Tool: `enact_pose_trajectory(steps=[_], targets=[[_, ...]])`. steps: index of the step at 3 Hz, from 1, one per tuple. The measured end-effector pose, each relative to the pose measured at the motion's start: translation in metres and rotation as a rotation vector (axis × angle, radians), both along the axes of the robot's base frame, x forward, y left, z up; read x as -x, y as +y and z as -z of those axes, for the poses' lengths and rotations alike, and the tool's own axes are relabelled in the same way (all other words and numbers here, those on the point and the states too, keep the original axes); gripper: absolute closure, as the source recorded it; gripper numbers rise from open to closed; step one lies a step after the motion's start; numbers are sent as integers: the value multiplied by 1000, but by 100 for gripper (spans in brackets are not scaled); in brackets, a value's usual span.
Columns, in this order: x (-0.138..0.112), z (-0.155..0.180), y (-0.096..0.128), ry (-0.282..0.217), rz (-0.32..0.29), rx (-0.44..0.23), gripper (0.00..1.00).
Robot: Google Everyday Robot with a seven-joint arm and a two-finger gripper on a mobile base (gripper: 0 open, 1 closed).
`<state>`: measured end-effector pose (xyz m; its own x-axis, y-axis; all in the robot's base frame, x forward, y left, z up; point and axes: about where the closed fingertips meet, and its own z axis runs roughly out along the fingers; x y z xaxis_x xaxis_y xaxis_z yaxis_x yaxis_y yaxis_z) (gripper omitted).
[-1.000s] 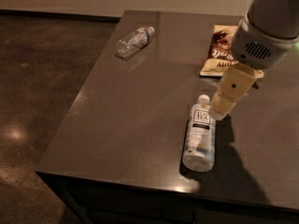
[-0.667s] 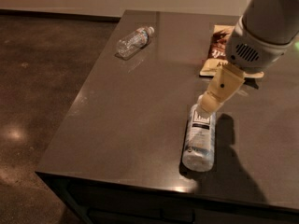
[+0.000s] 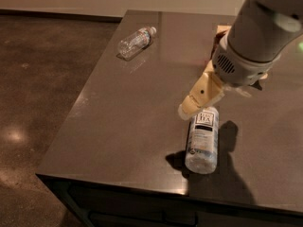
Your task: Place blue plastic bottle upright
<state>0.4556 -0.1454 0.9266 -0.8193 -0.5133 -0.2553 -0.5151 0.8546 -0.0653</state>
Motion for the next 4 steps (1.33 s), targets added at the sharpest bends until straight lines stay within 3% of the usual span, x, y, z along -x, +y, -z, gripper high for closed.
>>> enact_pose_trajectory(steps=[2, 4], targets=[[-11, 28, 11, 86, 180, -16, 0], [-3, 49, 0, 143, 373, -8, 0]])
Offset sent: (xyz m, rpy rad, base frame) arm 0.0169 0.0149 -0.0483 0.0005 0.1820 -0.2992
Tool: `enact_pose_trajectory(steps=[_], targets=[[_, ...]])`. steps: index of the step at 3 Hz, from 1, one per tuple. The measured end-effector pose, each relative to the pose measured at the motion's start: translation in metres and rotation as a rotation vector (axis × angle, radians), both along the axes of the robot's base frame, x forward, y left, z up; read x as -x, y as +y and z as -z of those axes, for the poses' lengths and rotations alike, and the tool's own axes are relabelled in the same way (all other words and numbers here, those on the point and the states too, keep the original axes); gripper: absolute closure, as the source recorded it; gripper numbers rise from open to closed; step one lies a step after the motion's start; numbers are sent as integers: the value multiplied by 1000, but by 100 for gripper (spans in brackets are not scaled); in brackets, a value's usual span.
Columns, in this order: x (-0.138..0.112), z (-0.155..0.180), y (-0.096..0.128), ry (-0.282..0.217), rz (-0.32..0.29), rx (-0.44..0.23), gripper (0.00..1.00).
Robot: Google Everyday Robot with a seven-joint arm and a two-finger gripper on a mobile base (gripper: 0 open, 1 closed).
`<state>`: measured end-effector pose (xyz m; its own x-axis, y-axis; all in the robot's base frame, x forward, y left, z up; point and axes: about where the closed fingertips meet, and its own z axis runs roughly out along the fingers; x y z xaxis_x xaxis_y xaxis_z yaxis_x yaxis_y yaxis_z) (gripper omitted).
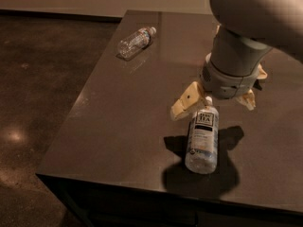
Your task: Place blue plastic bottle upright
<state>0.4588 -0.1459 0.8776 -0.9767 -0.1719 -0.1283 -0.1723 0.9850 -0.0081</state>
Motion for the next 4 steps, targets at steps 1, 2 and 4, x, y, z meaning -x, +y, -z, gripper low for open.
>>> enact_pose_trajectory(steps=[1, 2, 4], targets=[[2, 13, -1, 35, 39, -2, 0], [0, 24, 4, 67, 40, -2, 8], [-17, 14, 32, 53, -88, 17, 70]])
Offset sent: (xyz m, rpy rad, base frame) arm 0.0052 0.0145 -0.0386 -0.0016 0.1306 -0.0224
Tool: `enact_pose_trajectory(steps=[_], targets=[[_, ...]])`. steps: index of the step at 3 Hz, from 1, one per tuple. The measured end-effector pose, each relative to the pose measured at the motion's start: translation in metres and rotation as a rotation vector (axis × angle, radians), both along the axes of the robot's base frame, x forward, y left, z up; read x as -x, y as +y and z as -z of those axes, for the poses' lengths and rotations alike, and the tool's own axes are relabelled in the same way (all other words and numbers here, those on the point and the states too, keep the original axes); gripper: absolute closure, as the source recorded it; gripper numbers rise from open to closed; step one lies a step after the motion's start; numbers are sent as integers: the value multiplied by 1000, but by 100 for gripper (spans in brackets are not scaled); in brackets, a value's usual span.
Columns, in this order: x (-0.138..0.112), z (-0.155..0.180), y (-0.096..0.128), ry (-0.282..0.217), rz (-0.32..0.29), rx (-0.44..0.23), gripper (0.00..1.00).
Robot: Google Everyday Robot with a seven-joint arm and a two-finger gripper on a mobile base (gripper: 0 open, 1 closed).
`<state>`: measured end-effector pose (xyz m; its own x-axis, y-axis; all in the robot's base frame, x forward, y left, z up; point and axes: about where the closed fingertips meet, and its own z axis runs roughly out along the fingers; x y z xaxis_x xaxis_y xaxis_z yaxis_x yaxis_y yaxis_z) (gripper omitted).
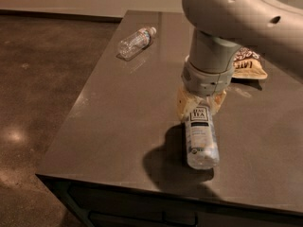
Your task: Place blue plastic bottle upright
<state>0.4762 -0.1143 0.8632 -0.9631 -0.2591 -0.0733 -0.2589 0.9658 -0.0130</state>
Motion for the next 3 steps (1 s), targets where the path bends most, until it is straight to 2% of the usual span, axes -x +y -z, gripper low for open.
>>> enact_pose_trajectory(steps=[1, 2, 3], targets=[[-6, -19, 11, -63, -126, 35, 93], [-16, -52, 25, -180, -277, 46, 100], [-24, -82, 38, -309, -449, 21, 100]])
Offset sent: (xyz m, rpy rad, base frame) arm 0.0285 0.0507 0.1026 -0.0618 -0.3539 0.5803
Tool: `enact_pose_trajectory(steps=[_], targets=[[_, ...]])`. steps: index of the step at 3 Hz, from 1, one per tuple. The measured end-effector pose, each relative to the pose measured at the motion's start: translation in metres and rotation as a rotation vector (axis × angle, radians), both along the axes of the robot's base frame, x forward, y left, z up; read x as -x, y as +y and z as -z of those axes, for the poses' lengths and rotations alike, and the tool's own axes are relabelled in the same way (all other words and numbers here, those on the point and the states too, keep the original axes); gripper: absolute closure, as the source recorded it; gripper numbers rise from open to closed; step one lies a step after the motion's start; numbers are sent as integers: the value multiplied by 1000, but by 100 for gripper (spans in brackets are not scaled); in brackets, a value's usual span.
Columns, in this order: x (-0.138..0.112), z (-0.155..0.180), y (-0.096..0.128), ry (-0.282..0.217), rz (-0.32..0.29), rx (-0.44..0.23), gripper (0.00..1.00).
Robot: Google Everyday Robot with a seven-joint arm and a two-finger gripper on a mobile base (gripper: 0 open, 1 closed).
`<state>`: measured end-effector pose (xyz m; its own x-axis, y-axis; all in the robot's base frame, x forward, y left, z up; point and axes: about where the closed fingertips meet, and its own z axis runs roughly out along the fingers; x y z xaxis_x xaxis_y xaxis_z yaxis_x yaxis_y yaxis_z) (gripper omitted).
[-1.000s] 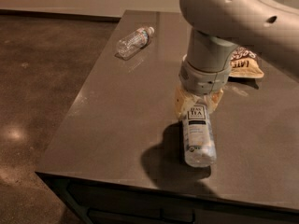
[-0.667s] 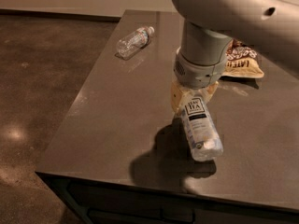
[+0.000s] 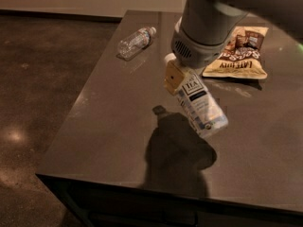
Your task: Place blue plastic bottle upright
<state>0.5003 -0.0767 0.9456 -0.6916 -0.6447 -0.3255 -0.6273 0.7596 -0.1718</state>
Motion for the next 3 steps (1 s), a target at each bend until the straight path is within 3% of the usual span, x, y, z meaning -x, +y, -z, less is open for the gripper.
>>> enact_pose_trajectory(steps=[1, 3], targets=[[-4, -20, 9, -129, -148, -73, 100], [-9, -35, 20, -348, -262, -232, 100]])
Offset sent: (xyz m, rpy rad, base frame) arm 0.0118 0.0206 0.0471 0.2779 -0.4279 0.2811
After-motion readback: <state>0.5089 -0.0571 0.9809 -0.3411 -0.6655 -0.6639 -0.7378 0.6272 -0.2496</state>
